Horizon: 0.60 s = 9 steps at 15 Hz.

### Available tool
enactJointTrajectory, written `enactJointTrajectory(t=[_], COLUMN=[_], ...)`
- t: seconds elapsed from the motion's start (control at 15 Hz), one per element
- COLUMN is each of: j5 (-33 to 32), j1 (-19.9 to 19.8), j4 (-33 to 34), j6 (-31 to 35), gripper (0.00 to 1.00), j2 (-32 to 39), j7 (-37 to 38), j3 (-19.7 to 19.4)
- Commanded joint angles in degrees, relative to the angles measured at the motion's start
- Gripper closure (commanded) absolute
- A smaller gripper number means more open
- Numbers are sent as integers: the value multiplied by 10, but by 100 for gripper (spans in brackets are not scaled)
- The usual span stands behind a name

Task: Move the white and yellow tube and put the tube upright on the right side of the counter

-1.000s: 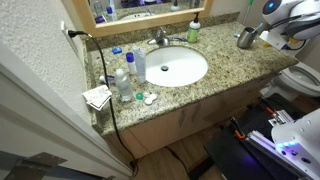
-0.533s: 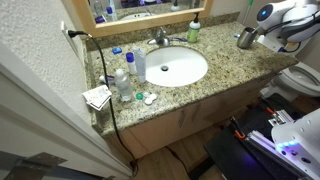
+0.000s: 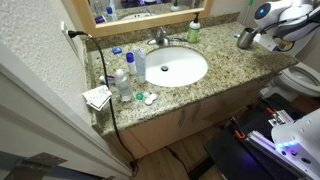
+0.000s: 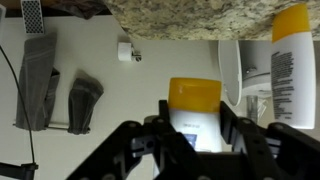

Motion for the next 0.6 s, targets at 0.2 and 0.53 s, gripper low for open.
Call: enactJointTrajectory(t=[0.2, 0.53], j5=[-65, -166], j1=[7, 2], j4=[-17, -11], j6=[-10, -17], gripper=[76, 76], j2=[9, 55], j7=[-8, 21], j3=[17, 20])
